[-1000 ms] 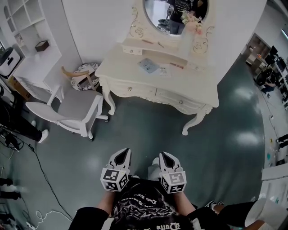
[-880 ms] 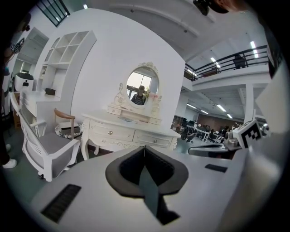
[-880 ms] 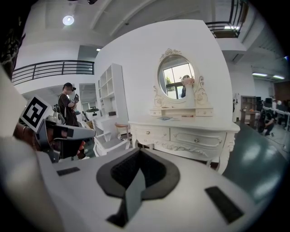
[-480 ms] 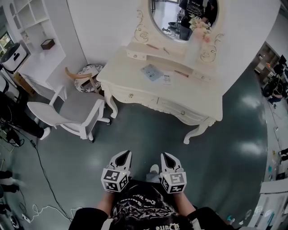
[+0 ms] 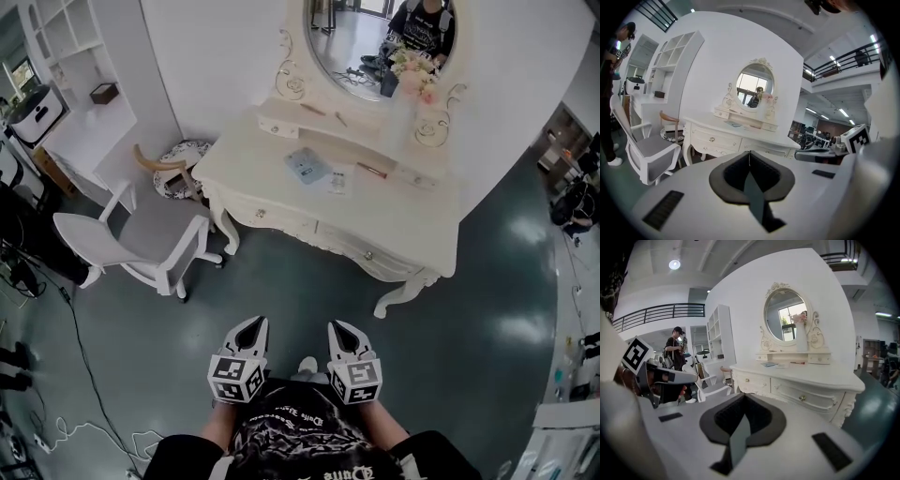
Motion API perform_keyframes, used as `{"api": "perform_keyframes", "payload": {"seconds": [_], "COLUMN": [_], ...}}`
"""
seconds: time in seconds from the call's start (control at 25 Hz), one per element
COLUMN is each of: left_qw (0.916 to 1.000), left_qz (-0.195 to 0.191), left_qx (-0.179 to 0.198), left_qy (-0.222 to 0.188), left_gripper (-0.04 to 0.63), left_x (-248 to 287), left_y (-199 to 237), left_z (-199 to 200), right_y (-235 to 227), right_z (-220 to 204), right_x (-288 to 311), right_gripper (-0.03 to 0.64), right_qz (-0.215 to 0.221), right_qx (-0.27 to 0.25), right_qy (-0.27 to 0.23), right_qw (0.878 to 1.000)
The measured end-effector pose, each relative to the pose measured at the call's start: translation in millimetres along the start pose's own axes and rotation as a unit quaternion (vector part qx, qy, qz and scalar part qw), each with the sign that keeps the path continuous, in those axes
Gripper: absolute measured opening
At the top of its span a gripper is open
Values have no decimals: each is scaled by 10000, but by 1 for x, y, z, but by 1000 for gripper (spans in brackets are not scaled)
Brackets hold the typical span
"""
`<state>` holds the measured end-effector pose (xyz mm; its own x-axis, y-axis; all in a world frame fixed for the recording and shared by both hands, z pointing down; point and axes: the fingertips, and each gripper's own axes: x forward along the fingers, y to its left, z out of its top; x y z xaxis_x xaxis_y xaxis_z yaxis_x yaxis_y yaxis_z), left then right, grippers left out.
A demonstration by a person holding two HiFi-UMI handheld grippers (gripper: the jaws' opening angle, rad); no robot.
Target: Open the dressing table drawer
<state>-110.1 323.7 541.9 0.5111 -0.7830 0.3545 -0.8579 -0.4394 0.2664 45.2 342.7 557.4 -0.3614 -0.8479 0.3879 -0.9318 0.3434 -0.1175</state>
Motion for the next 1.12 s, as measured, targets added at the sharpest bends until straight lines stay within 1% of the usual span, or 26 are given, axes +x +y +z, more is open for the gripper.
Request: {"api": "perform_keyframes", "payload": {"seconds": [0.24,0.48,0.76,0.96,1.12], "left_qw": [9999,9992,9998,9994,9993], "left_qz": [117,227,126,160,202], "left_qx": [-65,-308,-172,-294,-276], "left_qy": [-7,-69,-18,-69,-125], "left_gripper": [17,17,17,17,17], "left_x": [16,21,30,32,38], "left_y": [-22,-24,-36,-31,-24], "left_z": [-5,-3,-1,3,8], "right_y": [-24,-35,-47,-51,-56], "right_z": [0,0,2,3,6], "right_x": [3,4,3,5,14], "right_gripper": [11,11,11,11,11], "right_qz": [179,239,186,141,117], "right_qx": [23,31,142,174,215], "right_qy": [40,15,-35,-75,-84], "right_qw": [9998,9997,9997,9997,9997]}}
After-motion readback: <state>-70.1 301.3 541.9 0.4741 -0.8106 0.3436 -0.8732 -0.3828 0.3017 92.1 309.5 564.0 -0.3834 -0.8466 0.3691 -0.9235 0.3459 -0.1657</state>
